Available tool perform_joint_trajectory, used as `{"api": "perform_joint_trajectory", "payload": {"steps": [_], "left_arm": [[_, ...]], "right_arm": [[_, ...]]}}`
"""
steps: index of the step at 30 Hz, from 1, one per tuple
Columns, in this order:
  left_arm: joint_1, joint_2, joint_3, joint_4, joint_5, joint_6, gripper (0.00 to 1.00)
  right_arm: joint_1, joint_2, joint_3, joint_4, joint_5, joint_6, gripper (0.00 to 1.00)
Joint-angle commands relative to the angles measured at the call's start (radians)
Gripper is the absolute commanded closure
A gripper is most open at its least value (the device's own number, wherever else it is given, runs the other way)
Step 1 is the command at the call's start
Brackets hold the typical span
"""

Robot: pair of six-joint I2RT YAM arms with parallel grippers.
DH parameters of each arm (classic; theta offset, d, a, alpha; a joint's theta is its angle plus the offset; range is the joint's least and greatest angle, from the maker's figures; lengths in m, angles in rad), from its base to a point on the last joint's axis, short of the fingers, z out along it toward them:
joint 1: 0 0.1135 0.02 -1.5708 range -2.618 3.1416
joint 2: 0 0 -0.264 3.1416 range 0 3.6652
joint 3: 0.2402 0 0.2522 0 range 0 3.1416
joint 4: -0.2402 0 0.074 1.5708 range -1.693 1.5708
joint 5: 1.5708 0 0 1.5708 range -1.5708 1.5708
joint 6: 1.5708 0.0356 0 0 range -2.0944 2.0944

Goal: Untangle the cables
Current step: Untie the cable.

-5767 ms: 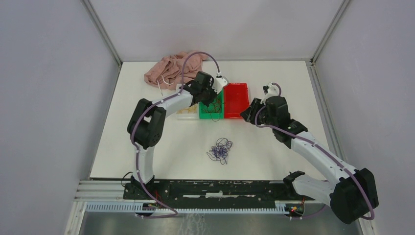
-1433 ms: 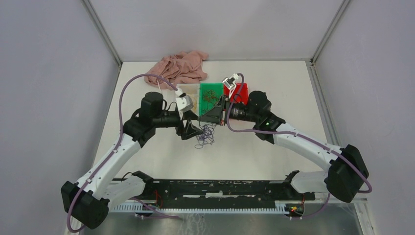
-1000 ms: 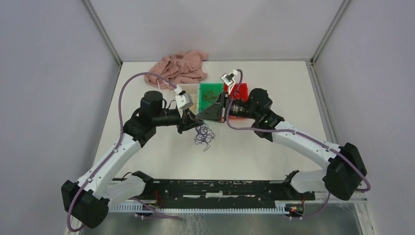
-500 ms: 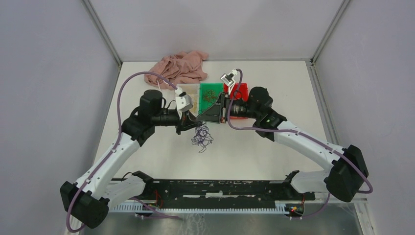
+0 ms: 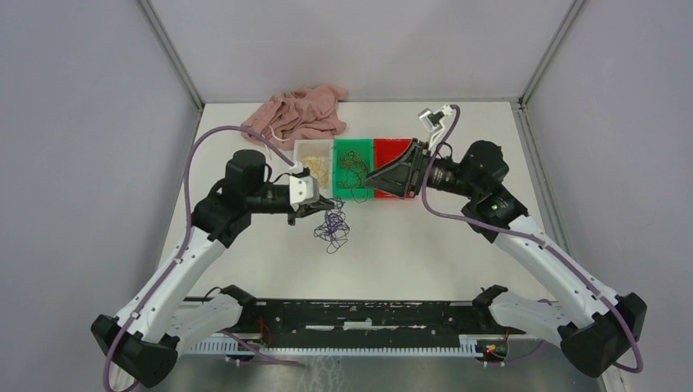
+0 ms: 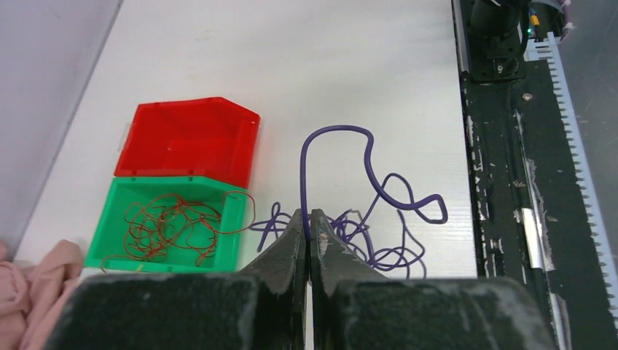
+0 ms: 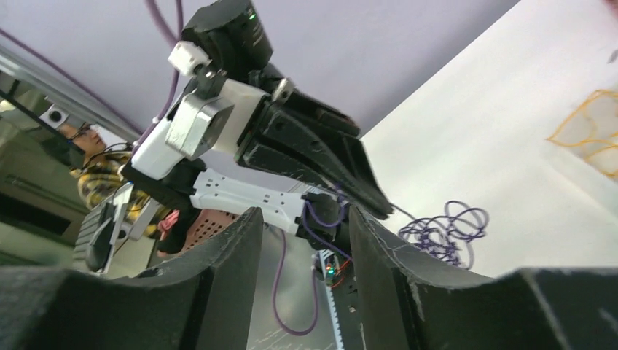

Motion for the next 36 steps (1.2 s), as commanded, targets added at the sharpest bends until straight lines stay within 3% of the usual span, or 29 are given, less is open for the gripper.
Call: {"api": "perform_joint_trajectory", "payload": {"steps": [1,4,11,17,23,29,36], "left_arm": [[-0.020,-0.024,0.056,0.017,0.019,0.121,0.97],[-0.047,-0.024,0.071,0.043,0.029,0.094,0.97],[-0.126,-0.022,0.080,0.139,-0.008,0.017,0.97],[-0.141,0.009,0.110,0.211,-0.026,-0.085,0.97],[-0.158,0.026,0.145,0.226,-0.026,-0.138,0.97],[-0.184,0.046,0.173,0.247,0.004,-0.226,0.97],[-0.199,0.055,0.190,0.247,0.041,-0.322,0.97]], "right_arm": [[-0.058,-0.053,0.060,-0.139,0.036,-0.107,0.40],[-0.060,-0.064,0.060,-0.322,0.171,-0.288,0.28],[0.018,-0.030,-0.082,-0.096,0.191,-0.275,0.10],[0.170,0.030,-0.088,-0.068,0.273,-0.352,0.09],[0.226,0.068,-0.107,-0.036,0.350,-0.388,0.09],[0.266,0.140,-0.083,-0.026,0.574,-0.369,0.11],[0.277,0.165,-0.114,0.028,0.666,-0.369,0.14]]}}
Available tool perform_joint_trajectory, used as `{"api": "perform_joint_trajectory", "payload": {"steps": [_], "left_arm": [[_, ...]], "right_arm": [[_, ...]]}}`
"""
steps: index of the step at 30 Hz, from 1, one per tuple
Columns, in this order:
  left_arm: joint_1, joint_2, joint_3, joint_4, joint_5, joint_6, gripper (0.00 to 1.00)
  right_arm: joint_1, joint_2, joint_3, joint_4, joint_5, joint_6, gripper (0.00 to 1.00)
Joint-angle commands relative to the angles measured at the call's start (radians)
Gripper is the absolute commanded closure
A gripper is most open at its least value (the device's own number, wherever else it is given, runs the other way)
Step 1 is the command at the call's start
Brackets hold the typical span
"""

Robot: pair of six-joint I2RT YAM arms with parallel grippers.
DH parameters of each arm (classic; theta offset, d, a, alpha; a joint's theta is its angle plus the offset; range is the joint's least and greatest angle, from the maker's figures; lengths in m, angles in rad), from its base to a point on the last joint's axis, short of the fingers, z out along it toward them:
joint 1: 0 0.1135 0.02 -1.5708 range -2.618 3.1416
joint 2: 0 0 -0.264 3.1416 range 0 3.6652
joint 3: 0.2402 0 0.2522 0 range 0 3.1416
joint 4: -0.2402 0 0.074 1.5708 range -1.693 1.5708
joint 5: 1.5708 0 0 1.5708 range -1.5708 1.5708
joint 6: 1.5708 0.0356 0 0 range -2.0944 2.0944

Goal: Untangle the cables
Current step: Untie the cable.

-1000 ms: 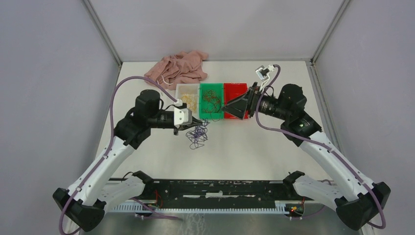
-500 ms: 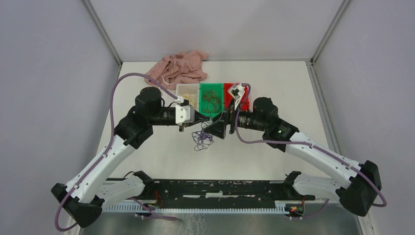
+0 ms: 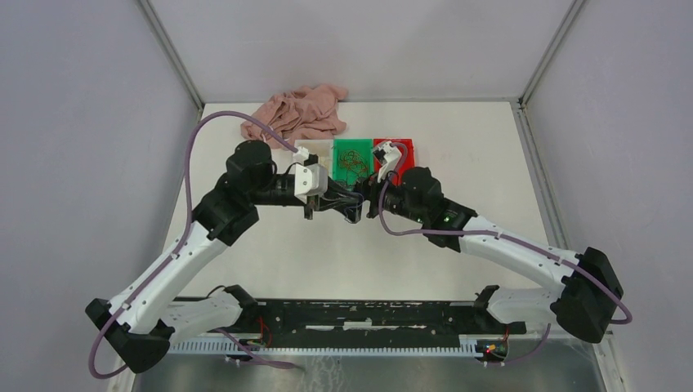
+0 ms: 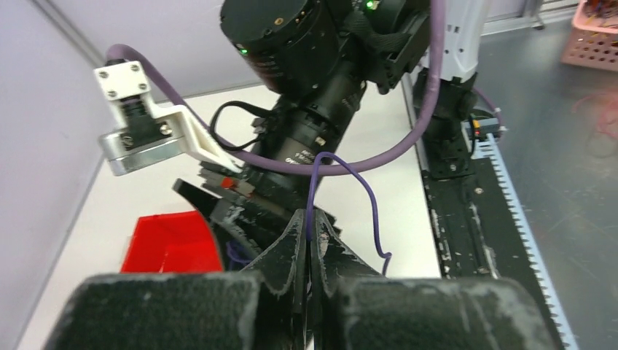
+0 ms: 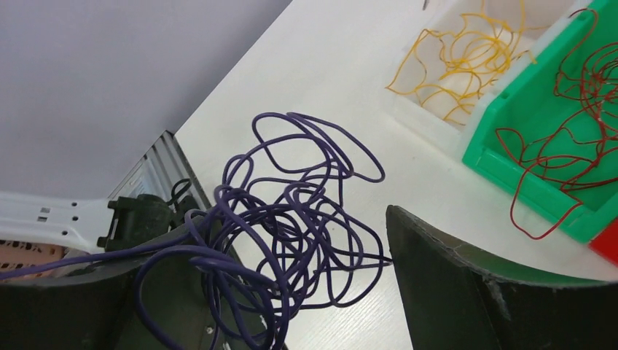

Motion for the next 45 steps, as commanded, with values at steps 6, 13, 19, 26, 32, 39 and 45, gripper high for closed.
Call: {"api": "perform_joint_trajectory", "payload": {"steps": [6,13,19,26,32,39,45], "left_arm": [[-0.020,0.013,0.099,0.064,0.066,-0.161,0.97],[-0.021,0.043,0.264,0.046,0.062,-0.174,0.97],[-0.020,0.078,0.450,0.002,0.002,-0.112,0.97],[-0.020,0.099,0.567,-0.009,-0.101,-0.034,0.97],[-0.021,0.122,0.651,-0.021,-0.142,0.000,0.97],[-0.021,0.128,0.698,0.136,-0.324,0.102,0.97],[-0.021,0.165,0.810,0.132,-0.384,0.162,0.97]], "right_arm": [[0.009,0.029,-0.169,0.194,0.178,0.031,0.16],[0.005,0.109,-0.276,0.258,0.198,0.079,0.18],[-0.002,0.150,-0.336,0.302,0.206,0.126,0.19],[-0.006,0.186,-0.366,0.308,0.212,0.146,0.22],[-0.007,0.182,-0.383,0.301,0.219,0.153,0.27],[-0.007,0.189,-0.415,0.308,0.230,0.165,0.37],[-0.008,0.218,-0.445,0.351,0.226,0.190,0.46]]}}
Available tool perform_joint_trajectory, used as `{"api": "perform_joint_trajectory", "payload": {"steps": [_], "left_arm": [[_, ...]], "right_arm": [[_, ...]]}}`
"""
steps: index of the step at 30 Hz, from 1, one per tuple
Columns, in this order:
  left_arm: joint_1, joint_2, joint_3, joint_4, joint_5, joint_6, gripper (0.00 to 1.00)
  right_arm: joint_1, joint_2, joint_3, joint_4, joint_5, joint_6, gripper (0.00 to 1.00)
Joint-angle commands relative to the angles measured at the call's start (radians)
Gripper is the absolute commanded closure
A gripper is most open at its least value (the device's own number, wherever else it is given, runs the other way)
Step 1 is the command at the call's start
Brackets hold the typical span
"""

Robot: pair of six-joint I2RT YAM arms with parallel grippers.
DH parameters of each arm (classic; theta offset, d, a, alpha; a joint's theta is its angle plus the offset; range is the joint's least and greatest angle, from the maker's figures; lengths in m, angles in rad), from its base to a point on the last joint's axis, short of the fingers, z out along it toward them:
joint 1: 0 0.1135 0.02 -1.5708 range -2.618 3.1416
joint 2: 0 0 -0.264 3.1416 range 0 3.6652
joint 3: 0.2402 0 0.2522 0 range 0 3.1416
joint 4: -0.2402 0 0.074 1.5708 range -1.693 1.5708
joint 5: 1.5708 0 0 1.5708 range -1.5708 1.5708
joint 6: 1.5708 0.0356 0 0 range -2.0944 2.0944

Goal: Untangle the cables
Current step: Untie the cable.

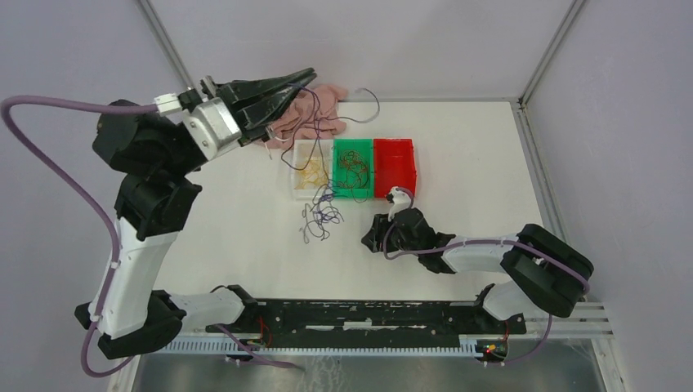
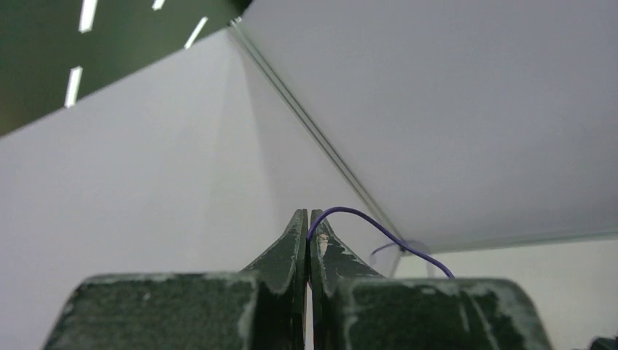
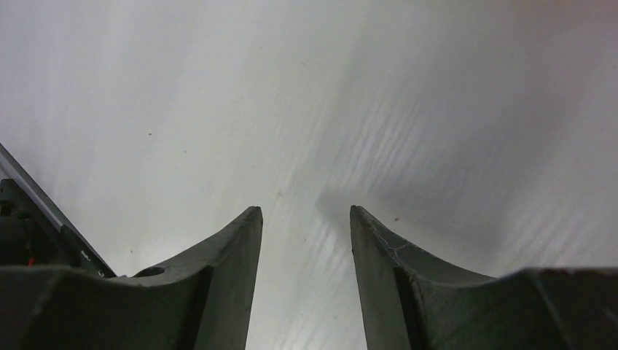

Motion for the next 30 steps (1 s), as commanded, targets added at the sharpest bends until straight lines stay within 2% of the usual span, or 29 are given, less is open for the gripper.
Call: {"api": "perform_joint_trajectory", "payload": {"steps": [1,5,9,13,19,30], "left_arm": [[-0.004,0.009,0.081,0.072,-0.083,0.092,0.97],[-0.004,-0.008,0.042,0.033,-0.097,0.120,0.97],[-0.004,-0.057,-0.080,0.032,-0.090,0.124,0.97],[-0.004,-0.106,-0.197,0.003,-0.044,0.143,0.97],[-0.004,-0.137,-0.278,-0.024,-0.018,0.147,0.97],[-0.004,-0.130,-0.291,-0.077,0.090,0.099,0.97]], "right_arm": [[-0.003,0.009,-0.017,0.058,0.018,0.024,0.46],[-0.003,-0.051,-0.007,0.038,0.009,0.010,0.43],[-0.003,-0.216,0.078,-0.070,-0.018,-0.041,0.26],[-0.004,-0.313,0.190,-0.112,-0.101,-0.101,0.16],[-0.003,-0.328,0.332,-0.050,-0.361,-0.106,0.22],[-0.004,-0.318,0.432,-0.109,-0.355,-0.100,0.31]]}}
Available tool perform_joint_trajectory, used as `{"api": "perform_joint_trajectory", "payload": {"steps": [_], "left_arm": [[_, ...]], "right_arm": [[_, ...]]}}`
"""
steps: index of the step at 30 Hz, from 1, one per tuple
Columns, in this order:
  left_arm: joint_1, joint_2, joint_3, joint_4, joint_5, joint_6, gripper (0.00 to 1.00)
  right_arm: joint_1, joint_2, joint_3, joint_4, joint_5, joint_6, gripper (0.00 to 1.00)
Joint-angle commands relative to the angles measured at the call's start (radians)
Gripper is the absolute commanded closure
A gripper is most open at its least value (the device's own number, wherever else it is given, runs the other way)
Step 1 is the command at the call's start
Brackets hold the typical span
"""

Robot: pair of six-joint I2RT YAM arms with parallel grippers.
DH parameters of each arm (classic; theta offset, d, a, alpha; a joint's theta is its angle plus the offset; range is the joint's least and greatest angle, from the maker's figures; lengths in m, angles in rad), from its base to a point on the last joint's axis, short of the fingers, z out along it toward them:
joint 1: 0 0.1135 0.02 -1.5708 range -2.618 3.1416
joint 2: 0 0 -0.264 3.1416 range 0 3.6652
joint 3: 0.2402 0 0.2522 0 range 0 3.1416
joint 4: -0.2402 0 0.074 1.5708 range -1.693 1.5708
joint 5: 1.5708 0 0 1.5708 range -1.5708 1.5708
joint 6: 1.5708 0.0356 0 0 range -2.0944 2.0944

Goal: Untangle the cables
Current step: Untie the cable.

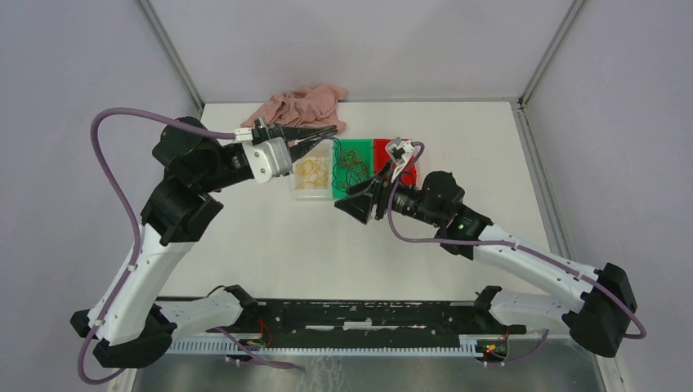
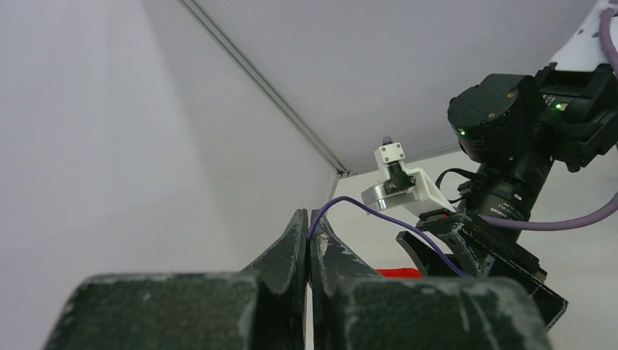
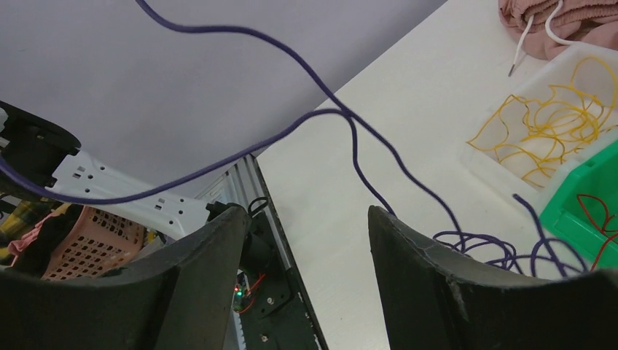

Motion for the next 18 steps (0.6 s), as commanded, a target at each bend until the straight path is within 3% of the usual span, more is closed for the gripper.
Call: {"api": "perform_joint_trajectory", "payload": {"steps": [1,6,13,18], "left_arm": [[-0.003,-0.017,0.009,-0.002,0.053,-0.012,0.97],[-0.003,-0.018,0.006,-0.003,0.067,-0.016,0.97],[-0.004,-0.024,0.001,-0.003,0.054,-0.007,0.97],[-0.004,-0.036,-0.012,-0.007,0.060,-0.007,0.97]], "right_arm": [[-0.002,-0.006,0.058,0.010,-0.018,0.000,0.31],[-0.007,-0.025,0.047,-0.011,0.024,-0.012,0.32],[-0.044,-0.041,0.101,-0.097,-0.154,-0.003,0.33],[-0.083,-0.116,0.119,-0.174,-0.183,-0.040,0.32]]}}
